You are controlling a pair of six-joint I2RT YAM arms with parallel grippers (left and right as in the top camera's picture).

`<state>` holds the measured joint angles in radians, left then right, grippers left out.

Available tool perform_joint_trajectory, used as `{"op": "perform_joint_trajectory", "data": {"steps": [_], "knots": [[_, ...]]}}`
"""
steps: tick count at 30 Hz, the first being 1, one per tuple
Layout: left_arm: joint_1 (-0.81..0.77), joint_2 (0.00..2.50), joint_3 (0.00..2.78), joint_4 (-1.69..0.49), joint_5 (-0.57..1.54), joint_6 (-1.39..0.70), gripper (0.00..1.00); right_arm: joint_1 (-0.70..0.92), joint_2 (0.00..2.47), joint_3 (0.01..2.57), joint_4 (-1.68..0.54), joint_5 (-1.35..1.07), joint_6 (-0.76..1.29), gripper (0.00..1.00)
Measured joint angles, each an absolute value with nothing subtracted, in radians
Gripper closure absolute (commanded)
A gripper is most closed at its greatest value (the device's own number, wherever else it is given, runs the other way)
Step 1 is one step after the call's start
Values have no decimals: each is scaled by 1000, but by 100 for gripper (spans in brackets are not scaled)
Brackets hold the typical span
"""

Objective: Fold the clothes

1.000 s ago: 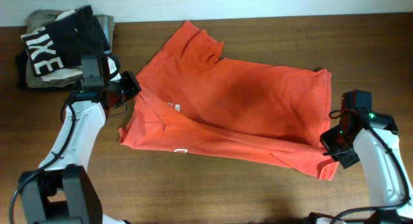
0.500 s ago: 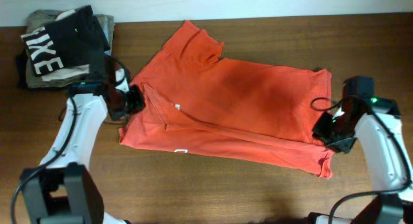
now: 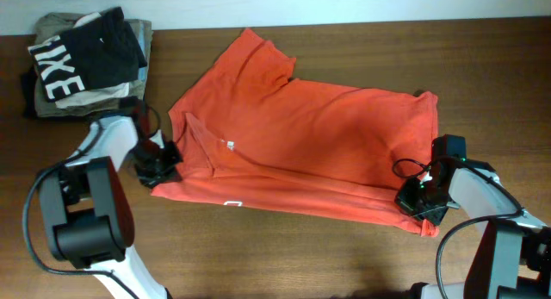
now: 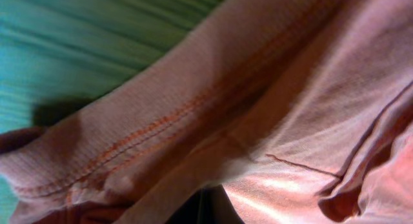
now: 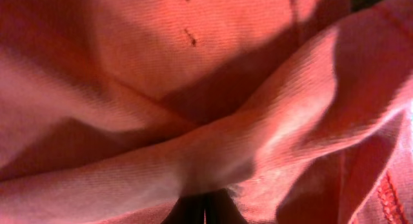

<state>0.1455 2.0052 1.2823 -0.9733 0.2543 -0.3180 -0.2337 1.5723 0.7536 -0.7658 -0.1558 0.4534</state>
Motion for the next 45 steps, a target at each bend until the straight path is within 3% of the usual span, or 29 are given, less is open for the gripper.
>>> {"op": "perform_joint_trajectory", "data": {"steps": [5, 6, 7, 8, 10, 11, 12, 14, 19, 25, 27, 28, 29, 31, 41, 43, 45], "knots": [[284, 2007, 1282, -1009, 243, -321, 99, -230, 1604, 814, -799, -89, 476, 94], [304, 2007, 1283, -1018, 220, -333, 99, -230, 1612, 886, -857, -21, 476, 83], [324, 2003, 1283, -1022, 188, -344, 99, -230, 1620, 968, -949, 19, 480, 26], [332, 1988, 1282, -1021, 160, -353, 99, -230, 1620, 1011, -962, 35, 479, 11], [330, 1858, 1279, -1017, 113, -363, 89, -230, 1626, 1121, -1054, 33, 481, 4], [308, 1771, 1282, -1014, 103, -366, 69, -230, 1626, 1142, -1052, -2, 467, 1], [270, 1711, 1285, -1014, 96, -371, 63, -230, 1626, 1142, -1057, -32, 459, 1], [190, 1718, 1285, -1011, 90, -377, 32, -230, 1626, 1142, -1058, -62, 451, 1], [-55, 1807, 1259, -1010, 123, -391, 32, -230, 1626, 1142, -1058, -74, 445, 1], [-60, 1909, 1251, -958, 199, -443, 34, -230, 1626, 1142, -1040, -74, 445, 1], [-60, 1911, 1251, -951, 207, -451, 39, -230, 1626, 1142, -1039, -74, 445, 1], [-60, 1922, 1251, -949, 210, -457, 49, -230, 1626, 1142, -1039, -73, 445, 1], [-60, 1937, 1251, -949, 211, -464, 67, -230, 1626, 1142, -1039, -73, 445, 1], [-60, 1963, 1251, -937, 210, -470, 83, -230, 1626, 1142, -1039, -73, 445, 1], [-59, 1964, 1253, -920, 210, -472, 85, -230, 1626, 1142, -1040, -73, 433, 1], [-59, 1966, 1260, -950, 187, -472, 98, -230, 1626, 1142, -1040, -73, 432, 1], [-59, 1969, 1268, -954, 179, -464, 98, -230, 1626, 1142, -1040, -73, 429, 1]]}}
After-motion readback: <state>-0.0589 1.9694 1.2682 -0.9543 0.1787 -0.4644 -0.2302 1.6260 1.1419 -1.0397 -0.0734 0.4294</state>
